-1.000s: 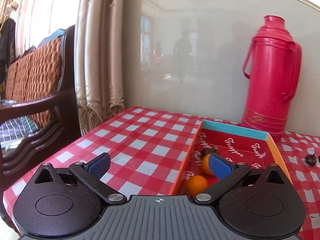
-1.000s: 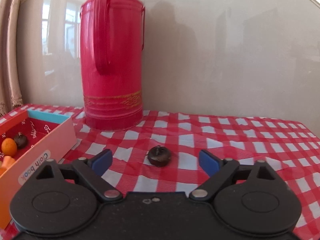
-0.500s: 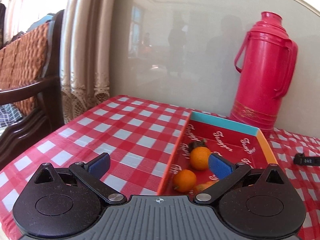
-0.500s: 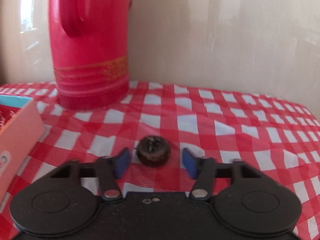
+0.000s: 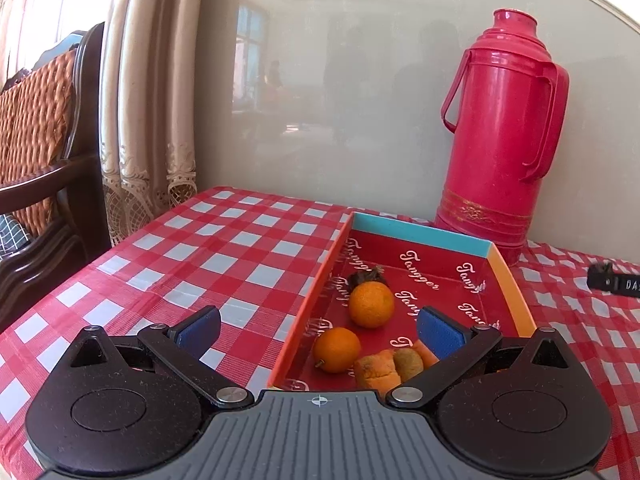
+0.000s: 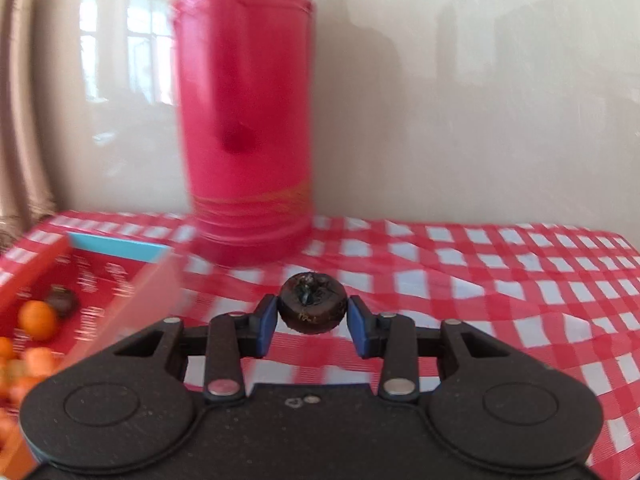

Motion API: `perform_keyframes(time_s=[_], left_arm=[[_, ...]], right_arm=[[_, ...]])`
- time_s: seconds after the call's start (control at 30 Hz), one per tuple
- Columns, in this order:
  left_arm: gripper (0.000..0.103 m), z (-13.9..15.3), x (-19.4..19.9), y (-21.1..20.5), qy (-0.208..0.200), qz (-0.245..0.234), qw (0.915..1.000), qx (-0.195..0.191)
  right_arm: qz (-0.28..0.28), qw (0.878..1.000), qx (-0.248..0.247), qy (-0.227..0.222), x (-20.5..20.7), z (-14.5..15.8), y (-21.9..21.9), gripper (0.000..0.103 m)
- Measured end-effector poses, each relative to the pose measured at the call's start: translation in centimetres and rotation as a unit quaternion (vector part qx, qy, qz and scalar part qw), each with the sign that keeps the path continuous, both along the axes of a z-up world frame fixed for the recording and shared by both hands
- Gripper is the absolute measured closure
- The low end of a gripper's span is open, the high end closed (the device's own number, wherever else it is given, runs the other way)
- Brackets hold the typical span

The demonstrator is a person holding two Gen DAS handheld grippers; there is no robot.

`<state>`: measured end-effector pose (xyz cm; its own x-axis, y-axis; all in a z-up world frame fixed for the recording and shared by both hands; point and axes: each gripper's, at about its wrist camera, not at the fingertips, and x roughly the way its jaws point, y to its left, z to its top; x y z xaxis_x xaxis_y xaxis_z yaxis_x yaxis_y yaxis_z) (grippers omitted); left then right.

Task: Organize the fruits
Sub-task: 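Lower the dark brown fruit into the box and open the right gripper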

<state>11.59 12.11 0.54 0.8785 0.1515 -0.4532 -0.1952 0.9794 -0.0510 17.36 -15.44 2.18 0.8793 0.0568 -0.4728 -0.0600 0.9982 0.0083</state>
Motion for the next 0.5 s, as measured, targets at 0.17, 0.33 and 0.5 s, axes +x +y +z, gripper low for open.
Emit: perform_keyframes(time_s=[0.17,0.33,0.5], left_arm=[[0.000,0.1,-0.5,-0.3,0.001,-0.002,0.9999,0.015],[0.000,0.3,-1.0,0.3,-0.002,0.003,0.9998,0.018],[0.000,0.3,-0.9,0.4,0.000,0.002,0.9998,0.021]], right_arm=[[0.060,0.998,0.014,-0.015,-2.6,1.0,4.2,0.073],[0.117,0.993,0.015,-0.015,-2.3,1.0,9.2,0.073],[0.121,0.992,0.011,-0.031,-1.6,0.8,12.0,0.028]])
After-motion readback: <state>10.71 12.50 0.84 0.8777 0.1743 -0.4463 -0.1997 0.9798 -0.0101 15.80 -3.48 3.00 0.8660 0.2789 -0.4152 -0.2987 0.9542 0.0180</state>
